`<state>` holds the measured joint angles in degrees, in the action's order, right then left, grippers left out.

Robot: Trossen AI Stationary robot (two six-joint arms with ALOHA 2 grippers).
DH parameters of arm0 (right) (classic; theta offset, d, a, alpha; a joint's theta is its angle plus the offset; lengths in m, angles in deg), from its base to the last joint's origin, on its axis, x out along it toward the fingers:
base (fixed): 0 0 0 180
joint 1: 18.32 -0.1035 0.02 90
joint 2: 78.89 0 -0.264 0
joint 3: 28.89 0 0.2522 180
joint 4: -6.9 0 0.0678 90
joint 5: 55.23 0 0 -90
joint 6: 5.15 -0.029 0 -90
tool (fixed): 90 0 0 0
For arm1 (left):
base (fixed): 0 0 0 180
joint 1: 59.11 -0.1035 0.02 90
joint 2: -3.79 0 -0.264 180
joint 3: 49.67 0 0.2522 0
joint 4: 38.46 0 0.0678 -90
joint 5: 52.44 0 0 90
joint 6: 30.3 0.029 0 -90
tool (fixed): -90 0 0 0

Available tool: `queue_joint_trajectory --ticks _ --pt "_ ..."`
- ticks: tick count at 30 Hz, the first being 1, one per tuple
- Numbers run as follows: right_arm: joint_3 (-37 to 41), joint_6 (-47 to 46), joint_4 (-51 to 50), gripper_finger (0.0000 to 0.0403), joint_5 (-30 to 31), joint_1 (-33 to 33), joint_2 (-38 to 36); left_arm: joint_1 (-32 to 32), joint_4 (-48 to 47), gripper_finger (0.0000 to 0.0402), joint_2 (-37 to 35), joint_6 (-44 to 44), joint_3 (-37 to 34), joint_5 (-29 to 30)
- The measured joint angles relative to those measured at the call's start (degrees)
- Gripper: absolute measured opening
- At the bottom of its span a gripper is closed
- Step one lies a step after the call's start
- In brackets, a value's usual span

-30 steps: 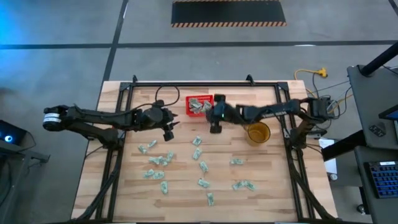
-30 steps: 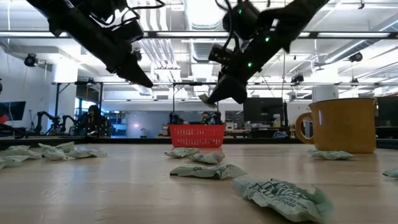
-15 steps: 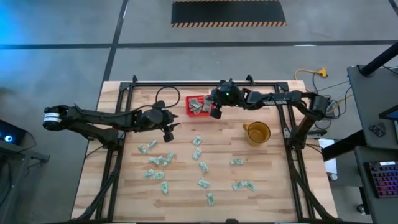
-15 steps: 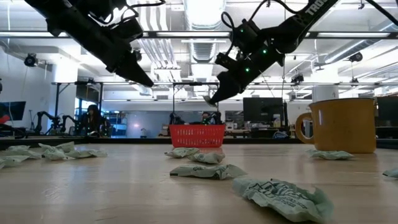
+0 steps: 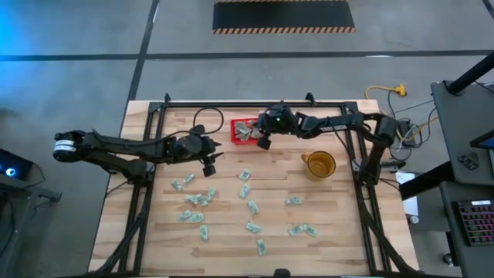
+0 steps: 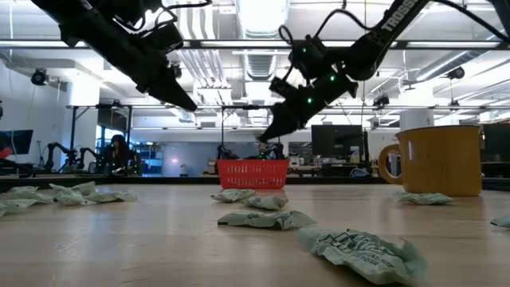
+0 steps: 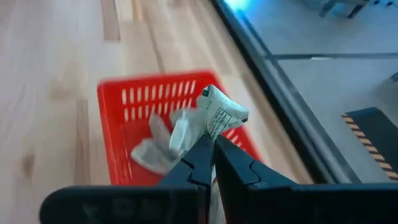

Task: Pick and place Stevia / Truvia into bins
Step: Put the white stevia packet into the red bin

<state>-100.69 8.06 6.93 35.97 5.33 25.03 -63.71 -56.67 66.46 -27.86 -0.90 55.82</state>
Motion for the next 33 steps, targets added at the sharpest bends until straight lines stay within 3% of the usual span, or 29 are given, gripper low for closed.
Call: queue_joint_trajectory --ticks 7,18,24,33 --pt "-0.7 0.7 0.0 0.0016 -1.4 0.3 1.1 0.0 0.1 0.0137 0.0 0.0 -0.8 0.0" --pt "-0.7 0.7 -1.5 0.0111 -2.0 0.2 0.0 0.2 -0.2 0.0137 0.0 -0.6 -2.0 -1.2" --pt "-0.7 5.2 -10.3 0.0127 -7.8 -2.3 -4.3 0.9 -3.2 0.0137 0.0 -3.8 -4.5 -13.8" --pt "-0.6 6.5 -29.0 0.0112 -13.7 -10.1 -12.4 6.7 -4.4 0.0137 0.0 -14.0 -7.9 -14.4"
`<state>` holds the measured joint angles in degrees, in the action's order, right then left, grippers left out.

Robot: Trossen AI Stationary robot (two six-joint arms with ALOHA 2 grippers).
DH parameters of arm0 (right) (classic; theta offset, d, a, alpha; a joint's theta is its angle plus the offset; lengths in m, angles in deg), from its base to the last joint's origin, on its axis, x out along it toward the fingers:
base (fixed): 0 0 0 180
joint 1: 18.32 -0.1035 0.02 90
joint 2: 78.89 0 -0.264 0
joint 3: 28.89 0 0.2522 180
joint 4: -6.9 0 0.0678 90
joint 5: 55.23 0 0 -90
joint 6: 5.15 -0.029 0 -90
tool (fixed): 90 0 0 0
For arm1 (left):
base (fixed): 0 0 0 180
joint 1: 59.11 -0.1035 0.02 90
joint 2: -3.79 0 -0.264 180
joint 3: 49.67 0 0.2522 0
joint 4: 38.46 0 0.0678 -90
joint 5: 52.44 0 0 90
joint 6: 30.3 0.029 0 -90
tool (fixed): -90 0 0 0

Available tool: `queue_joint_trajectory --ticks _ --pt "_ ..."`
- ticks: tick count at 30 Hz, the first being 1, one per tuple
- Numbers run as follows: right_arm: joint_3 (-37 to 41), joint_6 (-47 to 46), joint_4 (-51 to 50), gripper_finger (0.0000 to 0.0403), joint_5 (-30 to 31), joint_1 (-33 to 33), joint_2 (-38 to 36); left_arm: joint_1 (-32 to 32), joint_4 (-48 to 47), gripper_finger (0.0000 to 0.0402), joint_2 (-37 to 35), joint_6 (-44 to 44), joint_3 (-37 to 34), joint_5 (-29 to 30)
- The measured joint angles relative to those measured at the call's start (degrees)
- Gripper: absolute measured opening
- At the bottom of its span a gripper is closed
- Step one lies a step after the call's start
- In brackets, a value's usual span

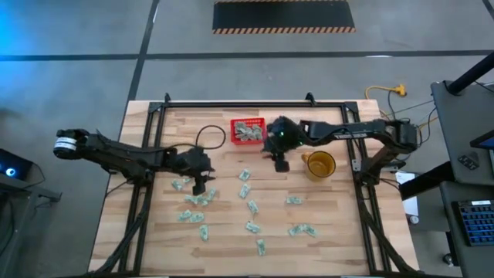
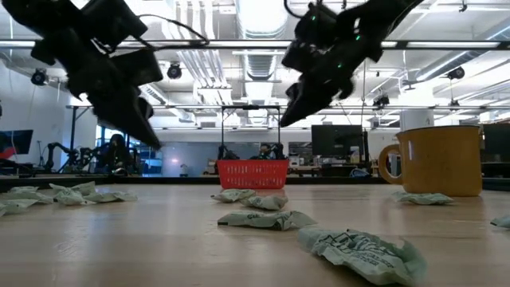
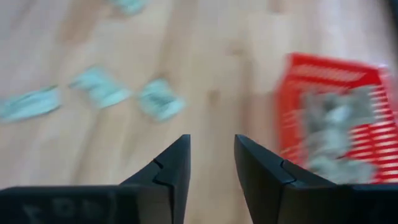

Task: Pick and place Stevia / Truvia into bins
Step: Put the white stevia packet into the red bin

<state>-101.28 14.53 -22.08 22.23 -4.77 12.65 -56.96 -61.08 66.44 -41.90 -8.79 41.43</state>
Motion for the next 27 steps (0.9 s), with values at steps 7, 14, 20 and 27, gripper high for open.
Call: queue_joint_trajectory --ticks 7,14,20,27 --pt "1.1 -4.1 -10.8 0.0099 0.0 -7.8 -3.6 6.7 0.6 0.0137 0.0 -8.1 -1.9 4.8" --pt "2.5 -3.7 -11.1 0.0085 0.7 -12.2 -4.2 11.2 0.7 0.0137 0.0 -15.0 -2.4 8.7" --pt "2.5 -5.4 -10.8 0.0071 1.1 -12.1 -4.2 12.6 0.9 0.0137 0.0 -15.1 -2.4 10.2" --pt "3.5 -7.7 -10.7 0.0064 2.2 -12.2 -4.2 12.6 2.6 0.0137 5.4 -16.6 -2.5 9.6"
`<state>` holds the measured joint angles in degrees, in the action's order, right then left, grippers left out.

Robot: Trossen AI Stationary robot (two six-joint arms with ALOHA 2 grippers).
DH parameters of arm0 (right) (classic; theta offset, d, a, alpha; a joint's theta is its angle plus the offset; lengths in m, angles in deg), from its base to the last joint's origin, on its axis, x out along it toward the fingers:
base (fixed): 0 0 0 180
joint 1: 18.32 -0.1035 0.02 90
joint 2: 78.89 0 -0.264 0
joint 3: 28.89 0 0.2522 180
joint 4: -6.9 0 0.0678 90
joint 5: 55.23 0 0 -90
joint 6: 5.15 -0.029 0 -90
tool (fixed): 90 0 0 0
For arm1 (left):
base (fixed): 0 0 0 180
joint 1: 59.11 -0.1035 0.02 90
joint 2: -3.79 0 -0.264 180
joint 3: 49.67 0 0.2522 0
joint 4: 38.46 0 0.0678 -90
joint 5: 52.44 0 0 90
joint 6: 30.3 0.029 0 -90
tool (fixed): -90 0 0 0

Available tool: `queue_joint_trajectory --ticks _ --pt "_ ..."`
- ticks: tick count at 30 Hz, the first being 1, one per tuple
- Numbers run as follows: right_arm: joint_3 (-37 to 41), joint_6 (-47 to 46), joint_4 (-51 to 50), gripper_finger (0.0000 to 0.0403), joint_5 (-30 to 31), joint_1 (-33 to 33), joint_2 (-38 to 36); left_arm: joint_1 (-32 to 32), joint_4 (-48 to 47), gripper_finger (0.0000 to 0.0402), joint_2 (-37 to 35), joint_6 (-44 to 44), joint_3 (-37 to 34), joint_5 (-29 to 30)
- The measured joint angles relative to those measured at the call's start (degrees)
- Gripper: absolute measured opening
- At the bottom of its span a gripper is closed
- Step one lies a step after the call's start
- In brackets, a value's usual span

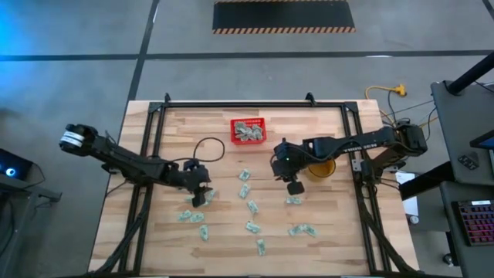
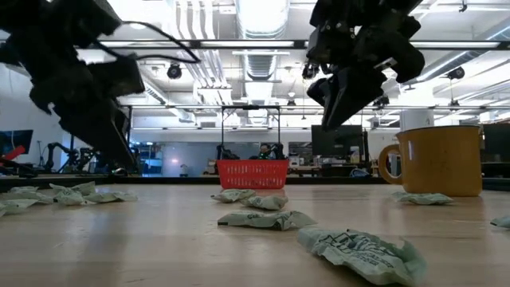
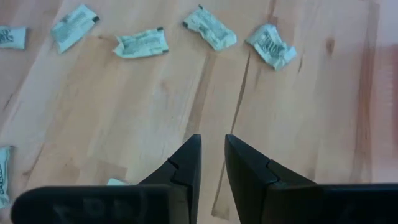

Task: Pick and place Stevia / Truvia into bins
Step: Put the white stevia packet into the red bin

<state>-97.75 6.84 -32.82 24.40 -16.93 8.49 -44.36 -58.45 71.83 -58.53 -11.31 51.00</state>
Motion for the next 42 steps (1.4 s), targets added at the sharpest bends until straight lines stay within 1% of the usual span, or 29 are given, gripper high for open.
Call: queue_joint_trajectory --ticks 5,11,17,21,28,30,32,35,38,40,42 --pt "0.8 0.0 0.0 0.0063 0.0 0.0 0.0 0.0 1.7 0.0137 6.0 0.1 1.0 -5.3" --pt "1.0 0.0 0.0 0.0063 0.0 0.0 0.0 0.0 1.5 0.0137 9.4 0.1 2.0 -5.9" --pt "1.0 0.0 0.2 0.0063 0.0 0.0 0.0 0.0 1.3 0.0130 9.6 0.8 2.1 -5.7" --pt "1.0 0.0 0.4 0.0063 -0.1 0.0 0.0 0.0 1.0 0.0098 9.3 2.0 2.1 -5.9" --pt "1.0 0.0 0.9 0.0063 -0.1 0.0 0.0 -0.1 1.1 0.0016 9.2 4.8 2.1 -6.0" --pt "1.0 0.2 0.9 0.0063 -0.1 0.0 0.0 -0.1 0.9 0.0005 9.2 5.9 2.6 -5.5" --pt "1.0 0.4 1.0 0.0063 -0.1 0.0 0.0 -0.1 0.9 0.0007 9.2 8.3 3.7 -3.9" --pt "1.0 0.5 1.3 0.0063 -0.1 0.0 0.0 -0.1 1.4 0.0012 9.2 14.1 5.8 1.0" --pt "1.0 0.9 1.6 0.0063 -0.1 0.0 0.1 -0.1 3.6 0.0012 9.3 20.8 7.4 9.2" --pt "1.0 1.6 2.1 0.0063 -0.1 0.0 0.1 -0.1 6.6 0.0012 9.4 25.5 8.2 15.1" --pt "1.3 2.1 3.5 0.0063 -0.1 0.0 0.1 -0.4 9.8 0.0012 9.6 30.2 8.8 19.4"
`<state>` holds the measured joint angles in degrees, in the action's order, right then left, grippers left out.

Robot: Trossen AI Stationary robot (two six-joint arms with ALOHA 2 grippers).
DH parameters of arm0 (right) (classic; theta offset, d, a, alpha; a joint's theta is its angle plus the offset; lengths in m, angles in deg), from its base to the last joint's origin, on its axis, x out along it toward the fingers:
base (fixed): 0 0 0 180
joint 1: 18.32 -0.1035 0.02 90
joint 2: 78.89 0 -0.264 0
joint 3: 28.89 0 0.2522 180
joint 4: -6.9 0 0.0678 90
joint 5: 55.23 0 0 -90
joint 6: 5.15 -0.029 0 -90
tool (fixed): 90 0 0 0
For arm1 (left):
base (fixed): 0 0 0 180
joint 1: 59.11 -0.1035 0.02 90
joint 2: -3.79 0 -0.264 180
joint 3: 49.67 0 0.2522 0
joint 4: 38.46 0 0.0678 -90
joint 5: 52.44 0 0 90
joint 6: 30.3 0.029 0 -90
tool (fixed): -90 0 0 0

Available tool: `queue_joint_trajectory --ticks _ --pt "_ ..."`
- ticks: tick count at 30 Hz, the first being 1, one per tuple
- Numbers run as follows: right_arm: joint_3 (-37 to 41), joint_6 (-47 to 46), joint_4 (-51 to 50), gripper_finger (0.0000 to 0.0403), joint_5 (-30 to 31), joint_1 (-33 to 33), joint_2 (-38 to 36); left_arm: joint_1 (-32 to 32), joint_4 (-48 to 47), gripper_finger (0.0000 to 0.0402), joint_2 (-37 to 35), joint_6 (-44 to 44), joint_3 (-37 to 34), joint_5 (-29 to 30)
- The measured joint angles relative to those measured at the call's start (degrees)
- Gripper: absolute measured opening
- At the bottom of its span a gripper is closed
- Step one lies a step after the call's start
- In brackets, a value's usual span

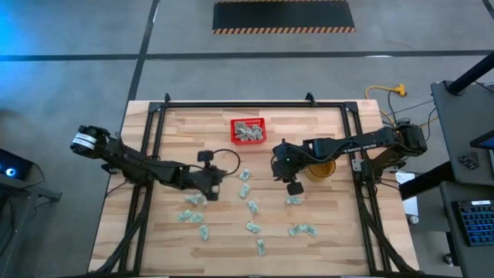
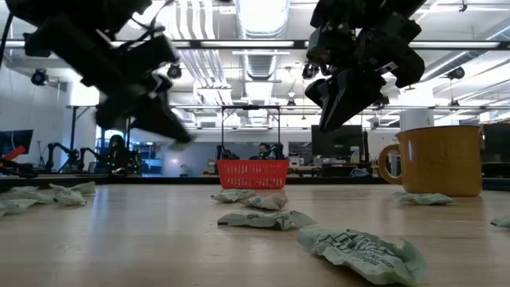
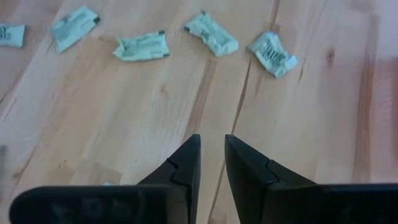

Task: Pick and place Stevia / Truvia into bins
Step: Put the white stevia packet into the red bin

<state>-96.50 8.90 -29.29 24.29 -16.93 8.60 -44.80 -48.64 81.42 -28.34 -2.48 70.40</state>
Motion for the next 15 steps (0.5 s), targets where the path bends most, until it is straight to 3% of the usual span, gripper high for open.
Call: queue_joint_trajectory --ticks 6,10,15 --pt "0.8 0.1 2.7 0.0063 0.0 0.0 0.0 -4.5 10.5 0.0012 0.2 13.0 0.4 2.1" --pt "1.1 -0.4 3.7 0.0063 0.0 0.0 0.0 -10.5 13.9 0.0012 0.4 16.7 0.2 1.6" --pt "2.2 -0.4 7.2 0.0063 0.0 0.0 0.0 -20.2 17.9 0.0012 1.9 20.0 0.3 -6.0"
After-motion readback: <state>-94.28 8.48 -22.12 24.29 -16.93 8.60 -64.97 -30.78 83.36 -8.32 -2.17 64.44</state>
